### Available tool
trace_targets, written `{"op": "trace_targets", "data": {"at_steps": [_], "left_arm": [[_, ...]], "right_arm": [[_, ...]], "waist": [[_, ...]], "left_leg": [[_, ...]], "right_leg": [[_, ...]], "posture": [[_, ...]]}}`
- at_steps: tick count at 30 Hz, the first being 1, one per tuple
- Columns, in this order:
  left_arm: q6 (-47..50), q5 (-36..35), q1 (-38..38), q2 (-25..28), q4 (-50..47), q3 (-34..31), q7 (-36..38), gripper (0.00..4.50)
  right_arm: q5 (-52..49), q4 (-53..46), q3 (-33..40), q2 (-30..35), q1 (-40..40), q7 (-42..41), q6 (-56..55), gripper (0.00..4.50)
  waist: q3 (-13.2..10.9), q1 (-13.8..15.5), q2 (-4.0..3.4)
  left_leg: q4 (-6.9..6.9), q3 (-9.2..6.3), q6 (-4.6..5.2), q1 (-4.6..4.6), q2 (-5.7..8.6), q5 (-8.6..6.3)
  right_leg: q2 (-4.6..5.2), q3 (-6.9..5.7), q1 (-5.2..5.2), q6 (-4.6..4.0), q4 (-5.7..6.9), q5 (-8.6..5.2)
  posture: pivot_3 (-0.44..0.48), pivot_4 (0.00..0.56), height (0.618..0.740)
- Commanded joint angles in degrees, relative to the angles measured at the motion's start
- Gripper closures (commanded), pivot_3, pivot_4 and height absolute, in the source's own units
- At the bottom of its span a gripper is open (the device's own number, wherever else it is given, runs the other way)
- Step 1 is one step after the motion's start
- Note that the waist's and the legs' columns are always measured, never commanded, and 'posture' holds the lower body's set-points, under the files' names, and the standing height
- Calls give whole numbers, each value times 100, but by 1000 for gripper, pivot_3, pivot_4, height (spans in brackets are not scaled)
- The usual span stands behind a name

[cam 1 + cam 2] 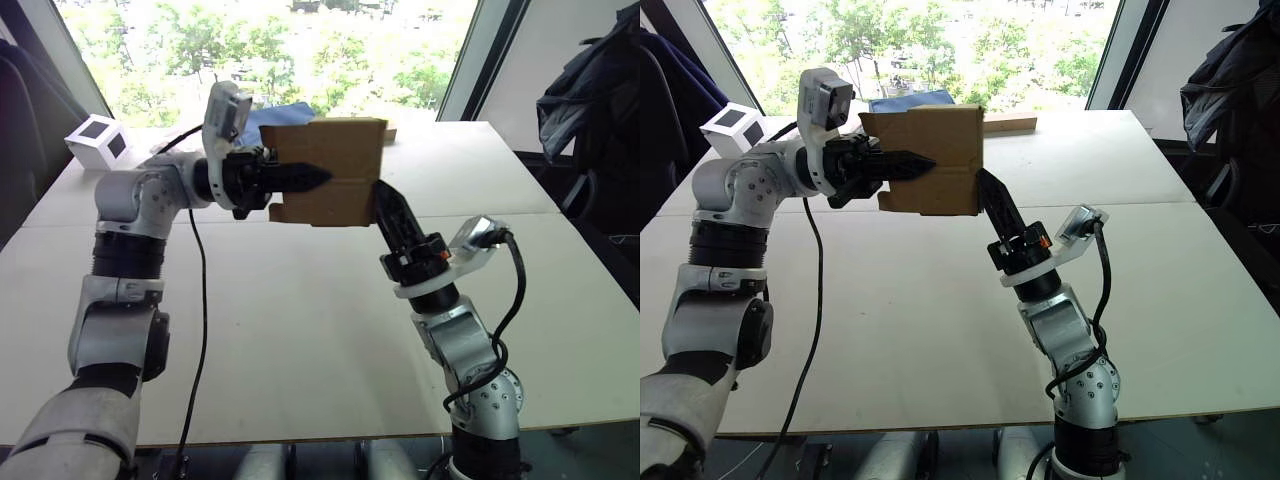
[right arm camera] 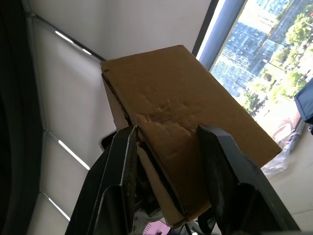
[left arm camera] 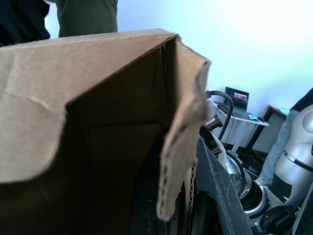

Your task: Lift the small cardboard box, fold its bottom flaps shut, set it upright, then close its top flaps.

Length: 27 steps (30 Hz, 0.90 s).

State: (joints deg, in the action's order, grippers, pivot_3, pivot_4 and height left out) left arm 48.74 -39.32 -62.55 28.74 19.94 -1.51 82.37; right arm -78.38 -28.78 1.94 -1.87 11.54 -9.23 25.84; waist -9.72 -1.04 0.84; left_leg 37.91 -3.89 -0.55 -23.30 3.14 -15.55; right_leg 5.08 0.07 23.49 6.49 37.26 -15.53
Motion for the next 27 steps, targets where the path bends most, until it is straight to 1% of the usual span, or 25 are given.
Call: {"op": "trace_targets", "data": {"at_steps": [1,7,17,26,27], "left_arm": [[-140,-33,-139,-58,-19,-43,27,4500],[-183,-41,-205,-74,104,-85,-5,4500],[-117,-101,-235,23,147,-179,1,4500],[-104,-115,-247,54,159,-208,-11,4500],[-100,-118,-248,58,156,-212,-13,4500]], "right_arm": [[15,-128,-340,39,156,-93,233,2566],[347,-282,-277,272,88,-146,209,2566],[-41,-490,394,611,-279,-165,-2,2566],[-136,-449,480,616,-290,-130,-80,2566],[-105,-432,490,594,-290,-105,-110,2794]], "waist": [[0,1,0],[0,3,0],[0,7,0],[0,5,0],[0,6,0]], "left_leg": [[0,0,0,0,0,0],[0,0,0,0,0,0],[0,0,1,0,0,0],[0,0,1,0,0,-1],[0,0,1,0,0,-1]], "right_leg": [[0,0,0,0,0,0],[0,0,0,0,0,0],[0,0,-1,0,-1,0],[0,0,-1,0,-1,0],[0,0,-1,0,0,0]], "posture": [[0,150,740],[0,150,740],[0,150,740],[0,150,740],[0,150,740]]}}
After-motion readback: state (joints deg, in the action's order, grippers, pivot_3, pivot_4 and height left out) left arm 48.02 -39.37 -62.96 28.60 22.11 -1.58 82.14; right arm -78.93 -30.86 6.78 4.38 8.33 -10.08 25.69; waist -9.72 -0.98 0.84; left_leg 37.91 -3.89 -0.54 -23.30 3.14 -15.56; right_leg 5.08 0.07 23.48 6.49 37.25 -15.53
